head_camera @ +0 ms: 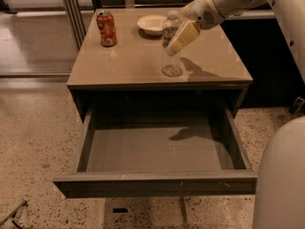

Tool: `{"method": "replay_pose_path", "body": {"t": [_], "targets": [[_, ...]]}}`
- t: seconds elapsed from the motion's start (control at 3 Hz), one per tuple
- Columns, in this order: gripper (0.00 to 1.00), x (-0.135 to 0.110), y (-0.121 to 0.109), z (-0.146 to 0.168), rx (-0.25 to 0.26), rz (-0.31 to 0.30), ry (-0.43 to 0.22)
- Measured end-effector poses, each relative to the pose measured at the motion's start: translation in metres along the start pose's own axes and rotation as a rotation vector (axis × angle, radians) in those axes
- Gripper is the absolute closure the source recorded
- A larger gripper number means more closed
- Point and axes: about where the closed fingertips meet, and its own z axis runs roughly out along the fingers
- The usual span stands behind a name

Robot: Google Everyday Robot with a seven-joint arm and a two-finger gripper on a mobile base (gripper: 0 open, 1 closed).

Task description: Place water bottle into top drawer

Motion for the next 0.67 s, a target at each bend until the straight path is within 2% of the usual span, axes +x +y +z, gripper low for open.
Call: {"method": "replay_pose_path", "body": {"t": [0.67], "targets": [[0.0, -0.0108, -0.0018, 0.0099, 0.0, -0.011, -0.034]]}}
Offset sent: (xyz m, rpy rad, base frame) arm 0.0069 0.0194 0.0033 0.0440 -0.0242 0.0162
